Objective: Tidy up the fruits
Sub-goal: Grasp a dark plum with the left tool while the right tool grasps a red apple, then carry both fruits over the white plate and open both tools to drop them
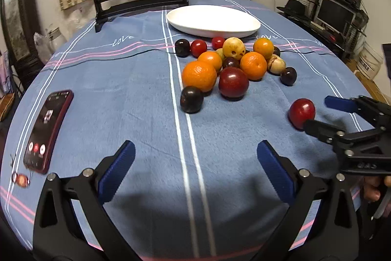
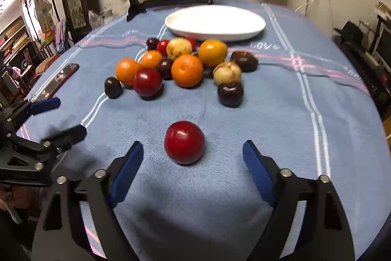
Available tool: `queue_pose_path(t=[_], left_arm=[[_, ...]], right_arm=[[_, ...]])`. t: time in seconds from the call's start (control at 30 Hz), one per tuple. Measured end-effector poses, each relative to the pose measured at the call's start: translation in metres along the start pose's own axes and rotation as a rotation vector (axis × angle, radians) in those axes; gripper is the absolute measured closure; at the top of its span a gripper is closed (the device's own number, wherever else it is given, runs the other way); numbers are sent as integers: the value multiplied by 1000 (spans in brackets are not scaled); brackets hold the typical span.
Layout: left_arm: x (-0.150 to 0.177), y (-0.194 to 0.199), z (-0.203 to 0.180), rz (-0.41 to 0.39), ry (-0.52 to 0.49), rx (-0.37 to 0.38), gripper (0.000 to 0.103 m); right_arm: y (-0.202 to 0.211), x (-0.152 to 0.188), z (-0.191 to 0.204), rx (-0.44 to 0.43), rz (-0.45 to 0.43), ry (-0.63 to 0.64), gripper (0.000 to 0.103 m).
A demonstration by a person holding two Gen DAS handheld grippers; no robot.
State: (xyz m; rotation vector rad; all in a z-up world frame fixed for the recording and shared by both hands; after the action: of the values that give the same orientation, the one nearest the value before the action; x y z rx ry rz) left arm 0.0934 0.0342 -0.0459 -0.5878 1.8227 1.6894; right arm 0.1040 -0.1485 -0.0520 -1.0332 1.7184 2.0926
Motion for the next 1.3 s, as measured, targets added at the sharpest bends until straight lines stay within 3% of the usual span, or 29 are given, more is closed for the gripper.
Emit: queue_pose_path(t=[0.23,0.47,0.67,0.87,1.3], left_arm=[[-14,-16,19,11,-17,44,8],[-24,-39,16,43,-45,91,27],[-32,-53,13,77,-30,134,42],[-41,-69,15,107,2,113,56],[-46,-76,18,123,5,109,76]], right_arm=[[-19,-1,3,-47,63,18,50],[-19,-2,-5,-84,50,-15,61],[-17,0,-10,-135,37,-44,62],[-14,2,-8,-154,26,-34,62],[-16,1,-12,-189,25,-51,62]])
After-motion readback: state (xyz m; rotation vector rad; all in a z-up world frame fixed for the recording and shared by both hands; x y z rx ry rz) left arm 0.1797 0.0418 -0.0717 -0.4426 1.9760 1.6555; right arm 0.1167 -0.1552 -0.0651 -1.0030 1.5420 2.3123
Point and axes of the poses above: each gripper's, at about its wrist camera, not at the fingertips, and y roughly against the way its jaws point, z to its left, x to its underside, the point moved 1 cm from there along -y, roughly the way its jaws point, and after that the axes turned 2 degrees about y, right-handed, at the moved point
